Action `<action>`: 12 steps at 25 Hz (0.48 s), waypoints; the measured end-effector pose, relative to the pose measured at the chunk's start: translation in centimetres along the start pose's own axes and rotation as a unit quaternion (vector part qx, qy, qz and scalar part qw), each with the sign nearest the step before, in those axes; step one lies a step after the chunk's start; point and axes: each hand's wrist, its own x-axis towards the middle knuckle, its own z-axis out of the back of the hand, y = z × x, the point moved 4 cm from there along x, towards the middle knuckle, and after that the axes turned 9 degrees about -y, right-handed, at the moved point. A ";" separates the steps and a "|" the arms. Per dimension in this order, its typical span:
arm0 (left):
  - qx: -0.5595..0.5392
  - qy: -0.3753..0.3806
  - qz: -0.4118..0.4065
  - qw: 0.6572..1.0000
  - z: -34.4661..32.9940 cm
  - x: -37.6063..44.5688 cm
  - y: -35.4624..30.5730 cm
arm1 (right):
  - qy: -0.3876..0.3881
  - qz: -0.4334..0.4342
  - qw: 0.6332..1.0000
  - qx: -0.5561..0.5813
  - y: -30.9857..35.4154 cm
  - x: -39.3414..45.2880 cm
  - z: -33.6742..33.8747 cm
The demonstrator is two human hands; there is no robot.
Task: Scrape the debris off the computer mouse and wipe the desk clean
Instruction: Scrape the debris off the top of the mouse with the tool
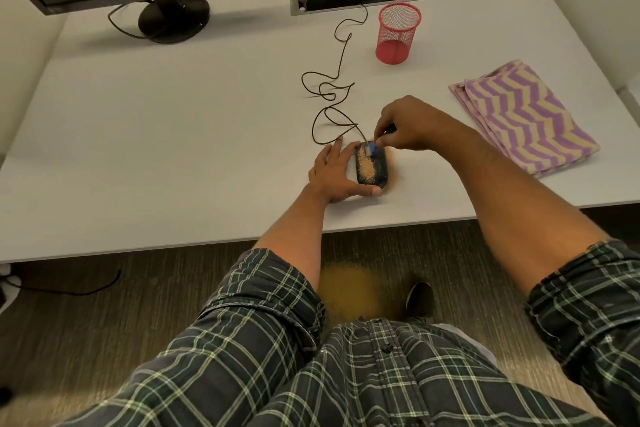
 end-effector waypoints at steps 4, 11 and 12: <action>-0.003 0.000 0.000 1.000 0.0 0.0 0.0 | 0.035 0.010 0.999 -0.030 0.7 -0.1 -0.3; -0.005 0.001 -0.002 1.000 0.0 0.0 0.1 | 0.024 0.009 0.998 -0.059 1.1 -0.1 0.0; -0.006 0.001 -0.002 1.000 0.1 -0.1 0.0 | 0.024 0.004 0.998 -0.062 1.1 -0.1 -0.1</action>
